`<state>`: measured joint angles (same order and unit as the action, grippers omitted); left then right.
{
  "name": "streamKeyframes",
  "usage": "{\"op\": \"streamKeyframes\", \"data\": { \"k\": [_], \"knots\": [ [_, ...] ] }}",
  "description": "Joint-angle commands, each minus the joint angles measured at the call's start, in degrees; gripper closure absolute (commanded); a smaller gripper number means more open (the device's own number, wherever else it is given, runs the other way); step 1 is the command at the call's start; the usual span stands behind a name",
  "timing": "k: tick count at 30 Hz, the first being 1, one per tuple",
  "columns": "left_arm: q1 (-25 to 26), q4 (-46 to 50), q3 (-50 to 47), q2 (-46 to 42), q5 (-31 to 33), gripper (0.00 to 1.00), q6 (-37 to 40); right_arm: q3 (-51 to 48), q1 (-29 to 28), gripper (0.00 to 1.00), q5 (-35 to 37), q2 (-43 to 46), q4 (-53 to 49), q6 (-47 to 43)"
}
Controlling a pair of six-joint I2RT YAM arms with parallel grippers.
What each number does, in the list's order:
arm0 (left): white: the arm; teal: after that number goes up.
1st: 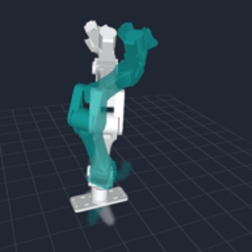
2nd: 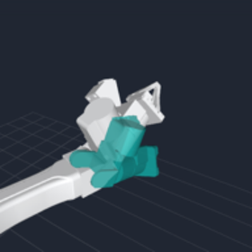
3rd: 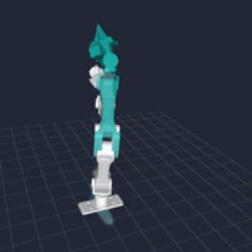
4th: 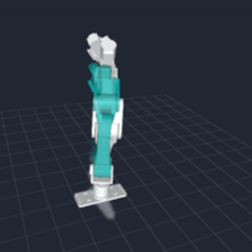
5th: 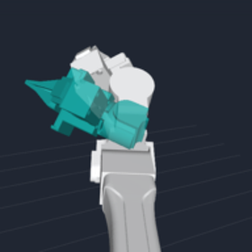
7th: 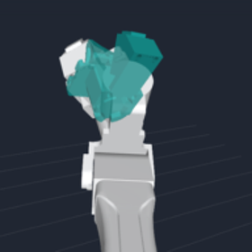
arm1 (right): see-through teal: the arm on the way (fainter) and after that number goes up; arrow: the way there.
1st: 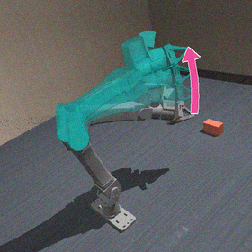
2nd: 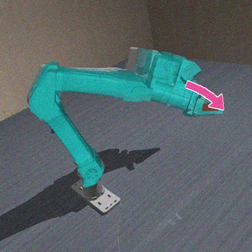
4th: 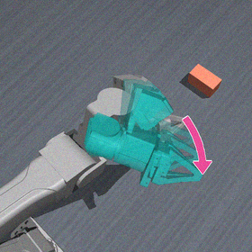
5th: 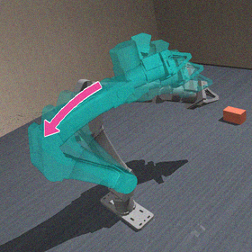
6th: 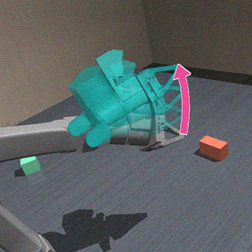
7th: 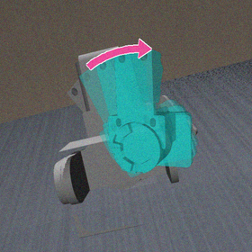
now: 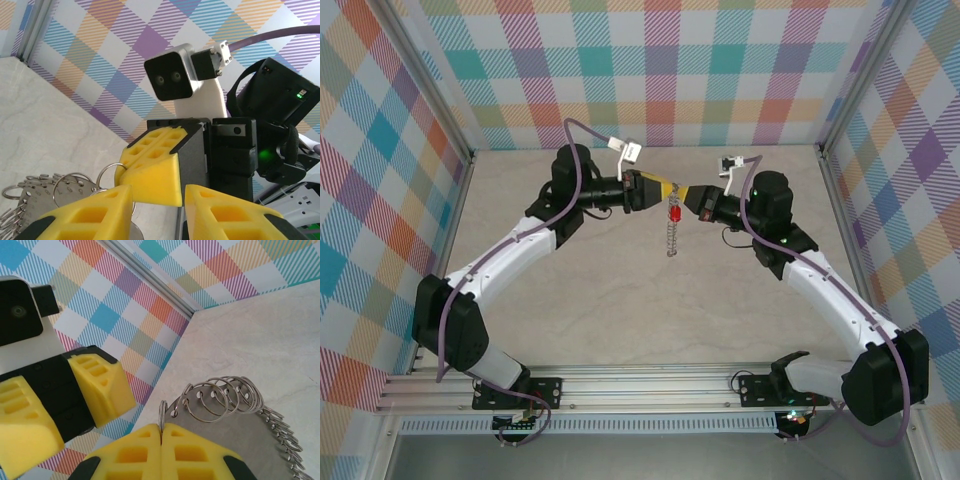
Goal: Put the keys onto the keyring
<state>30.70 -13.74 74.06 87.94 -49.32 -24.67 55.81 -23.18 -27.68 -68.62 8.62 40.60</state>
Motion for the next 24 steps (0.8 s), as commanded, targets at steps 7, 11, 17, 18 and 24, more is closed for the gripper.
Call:
{"op": "streamKeyframes", "data": {
  "k": [7,11,17,18,24],
  "knots": [
    [0.6,-1.7,-0.8,2.1,-1.5,0.67,0.1,0.5,0.1,1.00,-2.3,1.5,6.3,1.5],
    [0.6,-1.7,-0.8,2.2,-1.3,0.67,0.3,0.6,0.0,1.00,-3.2,1.2,7.4,2.4],
    [0.7,-1.9,-0.1,2.5,-1.7,0.66,0.2,0.4,0.0,1.00,-3.4,0.9,7.8,2.9],
    [0.8,-2.1,0.0,2.5,-1.9,0.66,0.1,0.4,0.0,1.00,-3.5,0.9,7.8,2.9],
    [1.1,-3.1,0.3,2.5,-2.5,0.70,-0.2,0.3,0.1,1.00,-3.2,0.7,7.7,2.7]
  ]
}}
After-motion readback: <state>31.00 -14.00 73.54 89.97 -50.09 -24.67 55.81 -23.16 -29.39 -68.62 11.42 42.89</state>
